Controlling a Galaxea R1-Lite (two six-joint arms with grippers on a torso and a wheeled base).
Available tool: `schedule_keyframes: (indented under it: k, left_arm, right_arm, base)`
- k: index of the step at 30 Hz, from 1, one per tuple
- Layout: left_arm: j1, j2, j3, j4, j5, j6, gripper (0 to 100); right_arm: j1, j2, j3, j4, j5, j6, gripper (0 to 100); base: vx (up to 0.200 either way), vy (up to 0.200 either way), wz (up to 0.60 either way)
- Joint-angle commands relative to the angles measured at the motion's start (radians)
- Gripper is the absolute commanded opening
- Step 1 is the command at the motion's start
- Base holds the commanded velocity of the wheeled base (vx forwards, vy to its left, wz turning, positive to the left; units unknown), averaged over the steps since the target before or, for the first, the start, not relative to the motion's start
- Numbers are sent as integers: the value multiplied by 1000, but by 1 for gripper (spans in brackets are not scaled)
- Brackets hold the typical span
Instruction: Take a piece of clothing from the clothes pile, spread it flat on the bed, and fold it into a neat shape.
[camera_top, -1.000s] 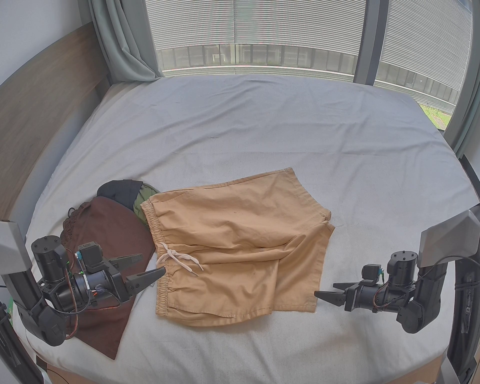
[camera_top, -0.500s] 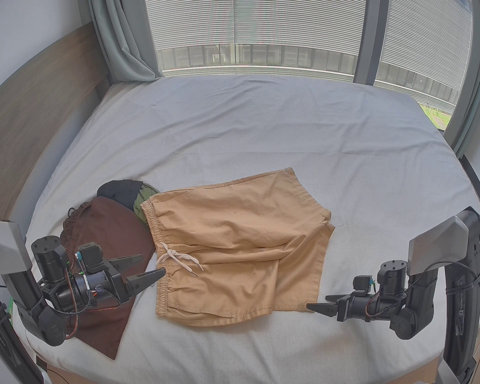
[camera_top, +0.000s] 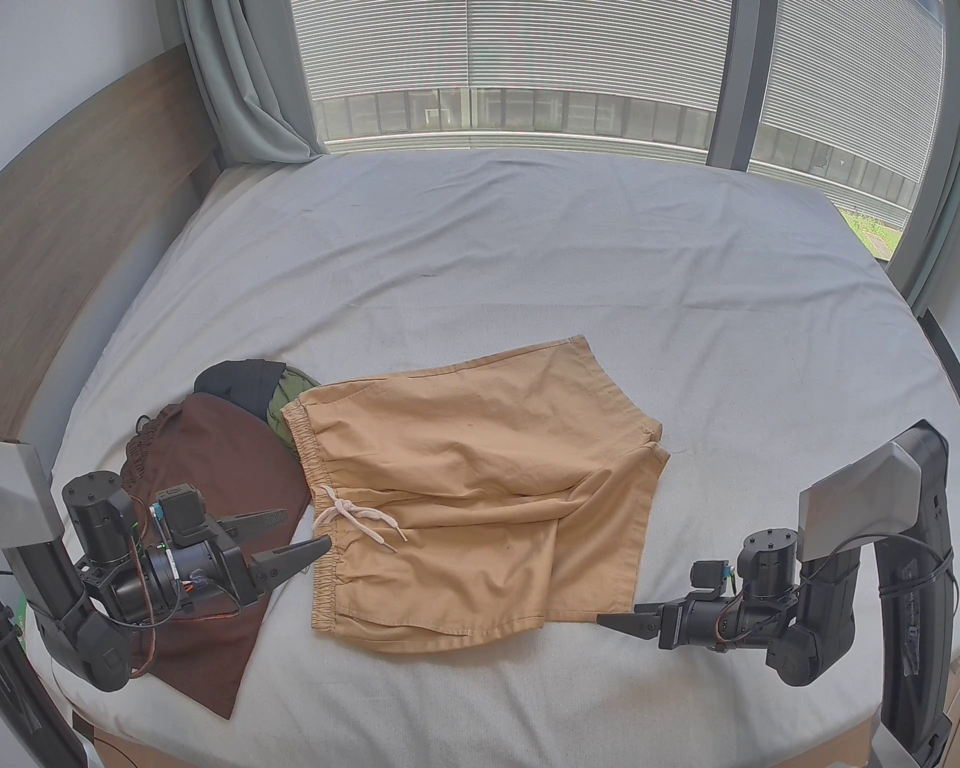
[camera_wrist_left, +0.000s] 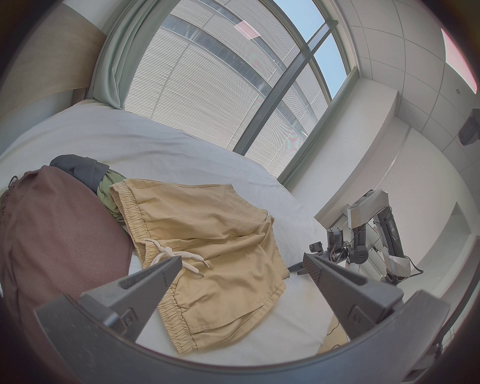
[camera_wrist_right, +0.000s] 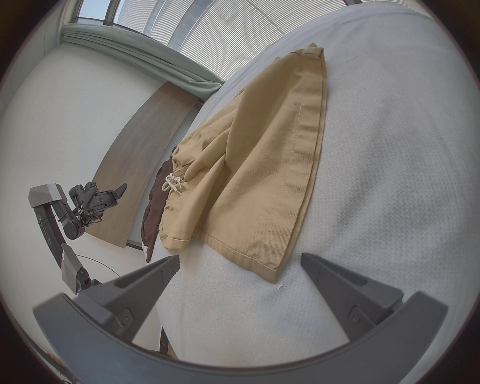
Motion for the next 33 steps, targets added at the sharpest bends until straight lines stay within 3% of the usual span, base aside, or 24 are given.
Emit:
schedule_keyframes:
  k: [1,5,10,11,33]
  left_arm:
    - [0,0,-2,-1,0,0,100]
    - [3,0,-4,-1,0,-2,100]
    - [1,-2,-4,-1,0,-2,100]
    - [1,-2,-4,-1,0,-2,100]
    - [-2,23,0,-1,0,0,100]
  right_arm:
    - [4,35,-20,2,0,4,100]
    - [10,38,-23,2,0,21,100]
    - [24,28,-42,1,-9,109,100]
    - [24,28,-43,1,-18,113,0]
    - [5,-49,18,2,-72,111,0]
  base:
    - [0,0,0]
    - [0,0,0]
    - [0,0,0]
    - [0,0,0]
    - [0,0,0]
